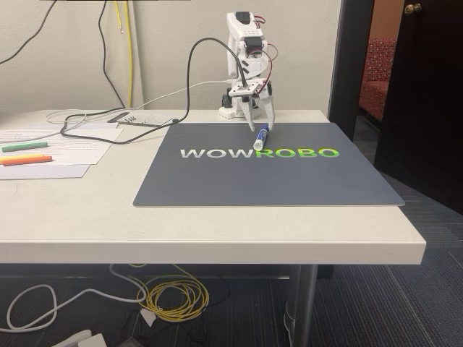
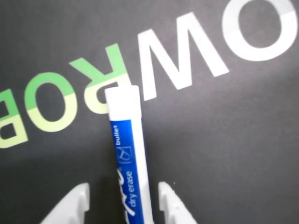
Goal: Pick up the blue marker.
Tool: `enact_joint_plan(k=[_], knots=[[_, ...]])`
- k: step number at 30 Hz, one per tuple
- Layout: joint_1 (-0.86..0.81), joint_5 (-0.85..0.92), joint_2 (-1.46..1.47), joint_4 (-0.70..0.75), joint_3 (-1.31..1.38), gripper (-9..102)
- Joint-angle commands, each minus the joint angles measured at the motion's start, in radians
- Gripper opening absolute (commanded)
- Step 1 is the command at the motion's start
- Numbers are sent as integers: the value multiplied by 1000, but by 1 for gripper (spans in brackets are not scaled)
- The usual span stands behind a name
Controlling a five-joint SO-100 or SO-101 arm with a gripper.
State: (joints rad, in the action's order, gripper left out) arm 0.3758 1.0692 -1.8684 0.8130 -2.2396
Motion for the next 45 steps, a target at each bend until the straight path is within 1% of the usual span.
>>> enact_joint_plan(k=[1, 8, 12, 15, 19, 26, 28, 36, 45], knots=[[0, 60, 23, -46, 2, 20], [-31, 181, 86, -120, 2, 20], [-37, 201, 95, -124, -8, 22], [-40, 213, 92, -163, -48, 25], [-40, 227, 80, -216, -101, 26], [-37, 244, 61, -221, -124, 25], [-37, 250, 63, -224, -124, 24], [-38, 267, 63, -261, -138, 15], [-41, 273, 52, -268, -138, 12]])
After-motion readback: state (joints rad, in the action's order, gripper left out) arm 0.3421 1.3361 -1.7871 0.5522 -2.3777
